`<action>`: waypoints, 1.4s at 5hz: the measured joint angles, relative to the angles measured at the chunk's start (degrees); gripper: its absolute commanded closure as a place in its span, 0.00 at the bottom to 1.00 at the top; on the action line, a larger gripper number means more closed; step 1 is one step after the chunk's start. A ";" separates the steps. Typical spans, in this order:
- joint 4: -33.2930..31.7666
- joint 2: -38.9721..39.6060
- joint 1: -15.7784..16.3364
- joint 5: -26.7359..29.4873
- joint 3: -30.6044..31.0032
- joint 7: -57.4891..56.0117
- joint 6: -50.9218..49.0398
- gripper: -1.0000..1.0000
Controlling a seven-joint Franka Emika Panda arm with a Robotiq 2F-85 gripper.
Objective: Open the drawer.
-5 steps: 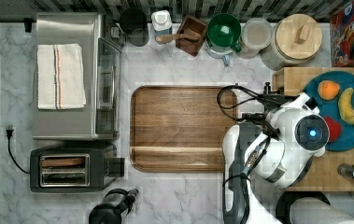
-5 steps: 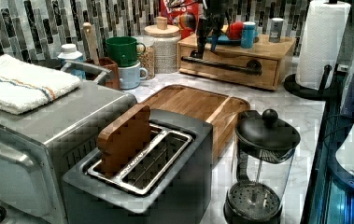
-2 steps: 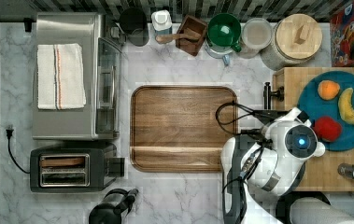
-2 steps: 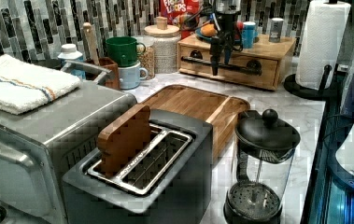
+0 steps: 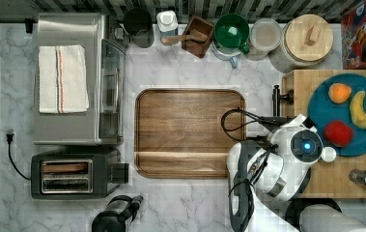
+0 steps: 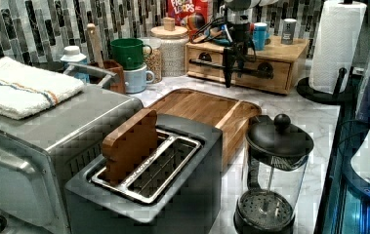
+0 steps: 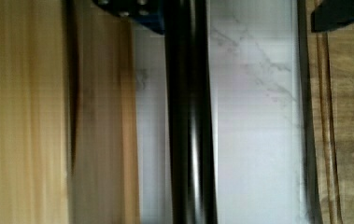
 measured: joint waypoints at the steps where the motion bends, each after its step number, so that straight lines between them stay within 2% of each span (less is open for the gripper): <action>1: 0.22 0.00 -0.55 0.83 0.44 0.06 0.11 0.00; 2: 0.22 0.11 -0.64 0.57 0.81 1.01 0.11 0.00; 4: -0.11 0.54 0.47 4.46 0.39 1.73 2.85 0.00; 5: -0.45 0.55 -0.72 4.45 3.20 5.65 3.64 0.00; 6: -0.45 0.81 0.27 4.45 5.59 9.40 3.53 0.00; 7: -0.45 1.17 3.39 1.95 7.45 13.71 3.36 0.00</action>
